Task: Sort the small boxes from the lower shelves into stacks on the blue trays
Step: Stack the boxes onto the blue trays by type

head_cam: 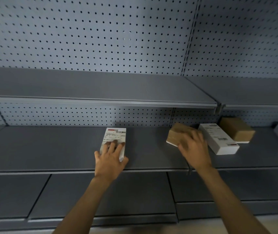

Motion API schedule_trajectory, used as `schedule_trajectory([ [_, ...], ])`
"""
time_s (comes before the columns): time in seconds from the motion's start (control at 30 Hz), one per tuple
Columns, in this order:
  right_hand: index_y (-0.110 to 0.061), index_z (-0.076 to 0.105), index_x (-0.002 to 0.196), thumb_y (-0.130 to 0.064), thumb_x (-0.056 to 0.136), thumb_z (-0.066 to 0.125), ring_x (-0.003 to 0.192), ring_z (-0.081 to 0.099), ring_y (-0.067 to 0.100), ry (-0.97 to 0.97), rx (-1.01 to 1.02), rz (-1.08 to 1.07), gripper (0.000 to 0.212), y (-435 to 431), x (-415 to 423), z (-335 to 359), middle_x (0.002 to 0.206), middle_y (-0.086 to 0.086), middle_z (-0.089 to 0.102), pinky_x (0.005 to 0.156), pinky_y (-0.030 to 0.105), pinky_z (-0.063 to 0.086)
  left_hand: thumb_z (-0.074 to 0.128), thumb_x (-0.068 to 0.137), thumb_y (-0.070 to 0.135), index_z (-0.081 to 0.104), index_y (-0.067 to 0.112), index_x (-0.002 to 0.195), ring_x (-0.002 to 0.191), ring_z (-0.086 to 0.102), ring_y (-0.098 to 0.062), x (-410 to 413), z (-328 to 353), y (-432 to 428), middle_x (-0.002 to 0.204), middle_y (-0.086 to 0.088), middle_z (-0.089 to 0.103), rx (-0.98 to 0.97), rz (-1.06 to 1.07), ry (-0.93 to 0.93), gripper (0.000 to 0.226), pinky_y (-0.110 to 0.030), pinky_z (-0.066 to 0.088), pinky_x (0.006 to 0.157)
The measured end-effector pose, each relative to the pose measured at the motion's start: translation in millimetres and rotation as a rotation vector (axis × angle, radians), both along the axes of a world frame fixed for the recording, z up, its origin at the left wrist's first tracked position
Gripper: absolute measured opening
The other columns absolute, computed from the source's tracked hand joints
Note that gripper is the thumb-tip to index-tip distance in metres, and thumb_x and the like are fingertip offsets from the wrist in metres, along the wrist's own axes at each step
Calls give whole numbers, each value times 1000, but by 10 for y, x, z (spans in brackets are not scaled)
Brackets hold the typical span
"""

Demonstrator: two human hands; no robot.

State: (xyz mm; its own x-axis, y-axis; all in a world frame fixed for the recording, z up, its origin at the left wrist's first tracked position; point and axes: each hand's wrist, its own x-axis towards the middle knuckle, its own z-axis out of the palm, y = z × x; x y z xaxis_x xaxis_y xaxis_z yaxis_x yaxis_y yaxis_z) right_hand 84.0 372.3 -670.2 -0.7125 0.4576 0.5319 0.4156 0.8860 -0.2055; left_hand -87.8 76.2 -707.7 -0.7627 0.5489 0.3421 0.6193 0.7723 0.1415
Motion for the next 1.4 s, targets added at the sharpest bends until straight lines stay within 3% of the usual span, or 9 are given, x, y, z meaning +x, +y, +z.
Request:
schedule_trajectory([
  [0.23, -45, 25, 154, -56, 92, 58, 148, 19, 35, -427, -213, -46, 71, 607, -72, 60, 161, 0, 21, 117, 55, 23, 25, 85, 58, 50, 34, 142, 133, 41, -24, -15, 25, 4, 149, 5, 50, -41, 7, -37, 67, -58, 43, 93],
  [0.4, -36, 48, 145, -41, 89, 67, 135, 39, 35, -298, -265, 5, 59, 714, -76, 122, 147, 2, 37, 110, 50, 39, 16, 84, 60, 40, 36, 150, 140, 34, -23, -5, 57, -7, 156, 6, 40, -75, -1, -48, 73, -58, 39, 101],
  [0.57, -46, 52, 138, -49, 80, 73, 126, 39, 33, -284, -292, 39, 61, 714, 14, 158, 139, -4, 39, 103, 54, 43, 18, 84, 60, 44, 35, 147, 137, 38, -23, -2, 61, -7, 153, 6, 44, -52, 2, -45, 72, -56, 40, 97],
  [0.77, -38, 61, 132, -31, 74, 85, 114, 48, 19, -49, -429, 126, 64, 288, 50, 205, 124, -4, 43, 97, 38, 42, 29, 89, 58, 41, 35, 148, 138, 37, -23, -23, 46, -12, 155, 6, 42, -71, -6, -38, 64, -54, 41, 97],
  [0.9, -43, 65, 123, -41, 76, 80, 109, 57, 16, 78, -659, 83, 49, -6, 38, 159, 122, -2, 54, 94, 41, 51, 31, 85, 56, 51, 33, 140, 130, 44, -23, -16, 15, -3, 146, 5, 51, -45, 4, -14, 63, -54, 45, 89],
  [1.03, -31, 70, 116, -56, 86, 68, 108, 62, 18, 146, -872, -30, 38, -190, -5, 148, 114, -4, 68, 91, 39, 50, 47, 84, 53, 56, 32, 135, 122, 47, -22, -29, -17, 0, 138, 5, 58, -8, -4, 5, 55, -51, 47, 82],
  [1.13, -29, 67, 115, -54, 95, 54, 104, 61, 24, 86, -816, -118, 34, -191, 18, 126, 114, 2, 68, 89, 41, 49, 39, 85, 54, 54, 34, 136, 124, 45, -21, -29, -12, 3, 140, 7, 56, -17, 6, 7, 57, -52, 46, 84],
  [1.27, -35, 64, 130, -33, 101, 55, 116, 59, 27, 225, -623, -31, 30, -193, 82, 45, 129, 6, 60, 90, 36, 47, 36, 86, 55, 54, 34, 137, 127, 43, -21, -22, -4, -2, 143, 7, 55, -19, 12, -1, 58, -54, 46, 87],
  [1.4, -39, 65, 126, -54, 94, 61, 121, 46, 23, 100, -375, -12, 35, -364, 36, 8, 137, -7, 48, 88, 42, 50, 43, 87, 53, 53, 34, 136, 128, 42, -21, -17, 4, 3, 142, 7, 54, -8, 5, -1, 53, -52, 44, 86],
])
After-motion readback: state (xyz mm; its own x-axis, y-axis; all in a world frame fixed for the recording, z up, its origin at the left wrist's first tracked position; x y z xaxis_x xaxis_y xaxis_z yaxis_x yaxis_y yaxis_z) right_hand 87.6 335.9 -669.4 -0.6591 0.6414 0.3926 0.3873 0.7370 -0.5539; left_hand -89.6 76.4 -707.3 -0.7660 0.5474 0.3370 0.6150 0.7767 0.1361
